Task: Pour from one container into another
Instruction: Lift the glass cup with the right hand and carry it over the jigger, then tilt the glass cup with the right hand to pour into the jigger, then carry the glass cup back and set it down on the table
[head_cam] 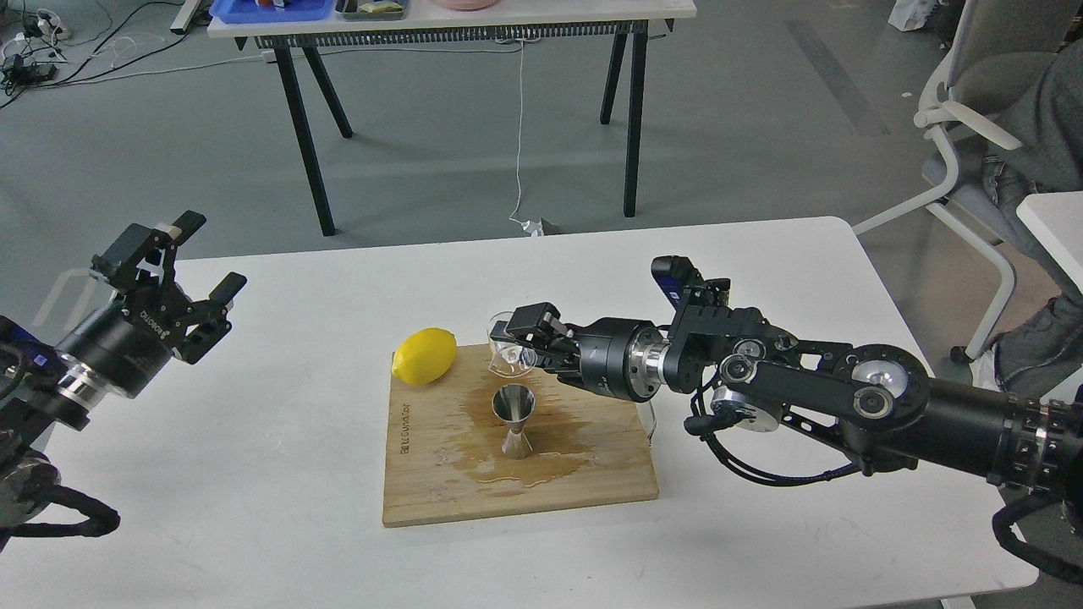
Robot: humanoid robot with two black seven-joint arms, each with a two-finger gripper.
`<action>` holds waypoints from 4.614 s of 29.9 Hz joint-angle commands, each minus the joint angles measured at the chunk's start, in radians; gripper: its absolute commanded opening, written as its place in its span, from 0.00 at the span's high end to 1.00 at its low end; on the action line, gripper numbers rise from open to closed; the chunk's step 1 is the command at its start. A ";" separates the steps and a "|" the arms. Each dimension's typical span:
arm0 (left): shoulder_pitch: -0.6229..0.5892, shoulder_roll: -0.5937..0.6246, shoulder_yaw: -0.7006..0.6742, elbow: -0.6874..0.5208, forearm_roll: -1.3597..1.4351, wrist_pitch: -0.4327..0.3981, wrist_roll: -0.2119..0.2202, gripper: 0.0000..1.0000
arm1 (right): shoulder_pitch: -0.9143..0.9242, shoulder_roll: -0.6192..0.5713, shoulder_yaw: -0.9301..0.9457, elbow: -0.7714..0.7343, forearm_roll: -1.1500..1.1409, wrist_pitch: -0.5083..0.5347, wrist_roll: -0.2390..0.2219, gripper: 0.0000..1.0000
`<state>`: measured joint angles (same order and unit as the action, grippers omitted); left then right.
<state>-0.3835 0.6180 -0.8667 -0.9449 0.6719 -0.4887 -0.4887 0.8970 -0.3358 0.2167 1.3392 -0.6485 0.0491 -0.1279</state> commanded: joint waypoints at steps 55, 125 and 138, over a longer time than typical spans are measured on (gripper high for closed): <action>0.005 -0.003 0.000 0.005 0.000 0.000 0.000 0.01 | 0.033 -0.015 -0.097 -0.003 -0.372 0.034 0.180 0.62; -0.005 -0.072 0.035 0.028 0.003 0.021 0.000 0.01 | -0.635 0.235 1.237 -0.258 0.981 -0.409 0.176 0.63; -0.005 -0.066 0.035 0.028 0.002 0.019 0.000 0.01 | -0.681 0.258 1.239 -0.250 1.026 -0.476 0.163 0.63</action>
<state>-0.3882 0.5496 -0.8314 -0.9172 0.6750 -0.4693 -0.4887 0.2255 -0.0798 1.4530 1.0850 0.3603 -0.4224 0.0353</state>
